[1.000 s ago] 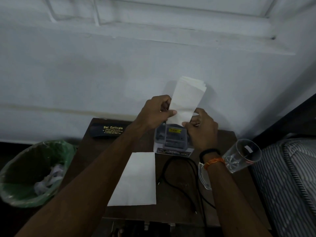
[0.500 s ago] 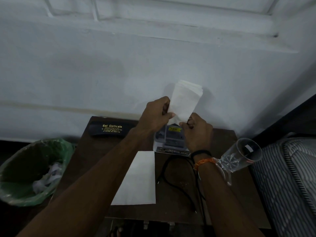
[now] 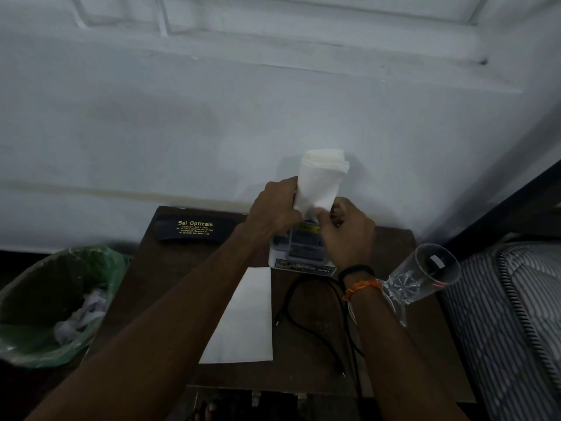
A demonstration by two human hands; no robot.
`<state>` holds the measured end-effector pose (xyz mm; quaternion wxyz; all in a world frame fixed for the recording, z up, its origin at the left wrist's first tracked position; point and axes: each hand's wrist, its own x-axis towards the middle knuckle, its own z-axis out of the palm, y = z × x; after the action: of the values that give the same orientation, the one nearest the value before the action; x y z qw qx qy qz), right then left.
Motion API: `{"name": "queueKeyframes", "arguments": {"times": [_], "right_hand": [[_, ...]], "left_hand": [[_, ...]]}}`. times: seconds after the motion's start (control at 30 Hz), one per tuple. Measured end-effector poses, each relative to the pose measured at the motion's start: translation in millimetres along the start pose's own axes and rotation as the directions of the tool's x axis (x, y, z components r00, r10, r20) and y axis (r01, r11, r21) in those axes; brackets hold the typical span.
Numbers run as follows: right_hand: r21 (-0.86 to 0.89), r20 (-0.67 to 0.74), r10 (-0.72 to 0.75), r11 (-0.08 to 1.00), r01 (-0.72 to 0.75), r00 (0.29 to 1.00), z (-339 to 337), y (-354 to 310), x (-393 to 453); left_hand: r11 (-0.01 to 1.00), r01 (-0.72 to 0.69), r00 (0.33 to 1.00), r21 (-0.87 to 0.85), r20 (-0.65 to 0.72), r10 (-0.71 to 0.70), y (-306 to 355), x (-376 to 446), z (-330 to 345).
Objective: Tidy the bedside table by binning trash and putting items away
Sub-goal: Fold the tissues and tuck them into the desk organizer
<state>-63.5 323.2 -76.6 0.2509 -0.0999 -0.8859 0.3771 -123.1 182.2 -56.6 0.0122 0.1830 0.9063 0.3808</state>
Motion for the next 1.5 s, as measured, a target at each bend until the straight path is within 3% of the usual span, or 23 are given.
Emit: {"name": "queueKeyframes", "arguments": {"times": [0.13, 0.27, 0.47, 0.7, 0.8, 0.93, 1.03, 1.17, 1.3, 1.4, 1.5], "right_hand": [[0.152, -0.06, 0.065, 0.987, -0.055, 0.996, -2.1, 1.7, 6.5], [0.123, -0.041, 0.054, 0.991, -0.049, 0.998, -2.0, 7.4, 6.2], [0.033, -0.028, 0.016, 0.999, -0.015, 0.999, -1.9, 11.7, 5.9], [-0.02, 0.068, 0.029, 0.999, -0.027, 0.997, -6.3, 7.9, 5.8], [0.138, 0.083, 0.117, 0.982, -0.128, 0.99, -8.0, 1.0, 5.7], [0.372, 0.19, 0.232, 0.882, -0.289, 0.954, -9.2, -0.9, 12.0], [0.422, 0.209, 0.223, 0.858, -0.293, 0.952, -8.7, 3.2, 14.1], [0.318, 0.152, 0.168, 0.925, -0.209, 0.974, -8.1, 6.8, 15.4], [0.112, 0.095, 0.022, 0.993, -0.032, 0.995, -4.5, 11.1, 13.4], [-0.03, 0.077, -0.015, 0.999, 0.017, 0.997, -1.9, 13.6, 11.2], [0.022, 0.091, -0.01, 1.0, 0.008, 0.996, -1.4, 13.2, 9.8]], "left_hand": [[0.998, 0.049, 0.997, 0.03, 0.06, -0.05, 0.1, 5.5, -2.1], [0.998, 0.055, 0.995, 0.008, 0.083, -0.056, -1.2, 5.3, -2.0], [0.998, -0.045, 0.995, -0.039, -0.088, 0.042, 2.7, 3.2, -6.6], [0.999, -0.038, 0.999, 0.013, -0.035, 0.039, 4.4, 3.3, -5.2], [0.999, -0.02, 1.0, 0.027, -0.001, 0.02, 2.7, 0.9, -2.4], [0.999, -0.035, 0.999, -0.018, -0.008, 0.035, 2.4, -2.6, -4.5], [0.996, -0.05, 0.998, -0.07, -0.032, 0.048, 2.7, -4.8, -7.9], [0.999, -0.034, 0.998, -0.041, -0.047, 0.032, 5.9, -5.2, -9.5], [0.999, -0.044, 0.997, -0.026, -0.063, 0.042, 9.2, -5.7, -8.9], [0.999, -0.038, 0.998, 0.023, -0.046, 0.039, 4.7, -6.5, -3.7], [0.999, -0.045, 0.999, 0.02, -0.022, 0.045, 2.3, -9.5, -2.0]]}}
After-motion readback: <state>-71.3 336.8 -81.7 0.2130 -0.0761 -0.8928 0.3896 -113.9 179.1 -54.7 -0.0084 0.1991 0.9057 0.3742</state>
